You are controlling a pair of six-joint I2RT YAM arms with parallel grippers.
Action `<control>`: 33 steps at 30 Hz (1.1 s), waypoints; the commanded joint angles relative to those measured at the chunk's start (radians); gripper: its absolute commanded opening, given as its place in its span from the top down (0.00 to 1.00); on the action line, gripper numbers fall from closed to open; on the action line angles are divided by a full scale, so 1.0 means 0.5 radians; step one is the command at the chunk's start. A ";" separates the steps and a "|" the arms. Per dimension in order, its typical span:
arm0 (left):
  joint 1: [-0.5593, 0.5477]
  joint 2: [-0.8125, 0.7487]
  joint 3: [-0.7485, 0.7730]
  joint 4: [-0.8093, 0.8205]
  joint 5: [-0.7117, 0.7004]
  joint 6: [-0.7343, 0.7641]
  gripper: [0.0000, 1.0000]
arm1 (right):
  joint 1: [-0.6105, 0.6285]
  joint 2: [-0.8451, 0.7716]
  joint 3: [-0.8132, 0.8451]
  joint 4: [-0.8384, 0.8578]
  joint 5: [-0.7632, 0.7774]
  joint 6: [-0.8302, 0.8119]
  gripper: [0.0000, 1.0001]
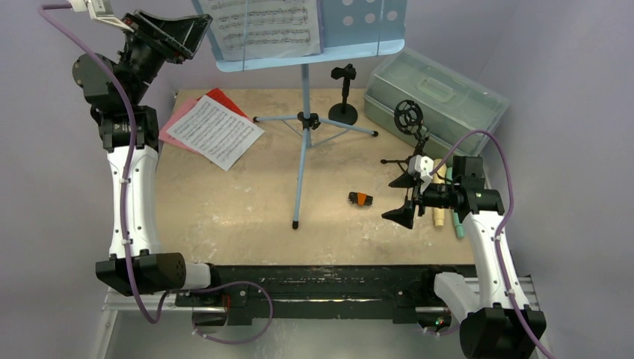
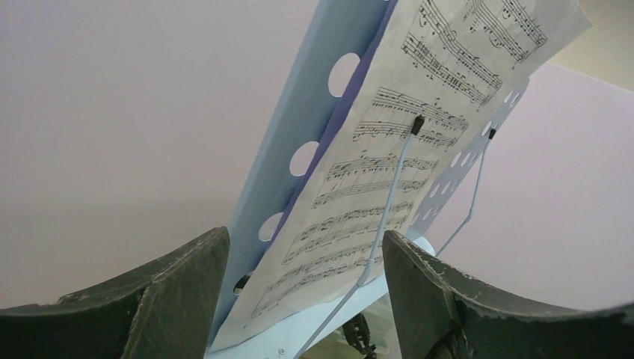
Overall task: Pack up the instrument practice props
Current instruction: Pick up the sheet music from the music stand.
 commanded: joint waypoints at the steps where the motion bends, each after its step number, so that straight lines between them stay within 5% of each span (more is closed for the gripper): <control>1: -0.009 0.010 0.104 0.270 -0.010 -0.219 0.26 | -0.006 0.006 0.015 -0.020 -0.047 -0.044 0.01; 27: -0.040 0.117 0.078 0.525 0.009 -0.395 0.39 | -0.007 0.016 0.018 -0.025 -0.050 -0.051 0.01; 33: -0.059 0.105 0.071 0.526 0.011 -0.383 0.56 | -0.007 0.015 0.017 -0.025 -0.050 -0.054 0.01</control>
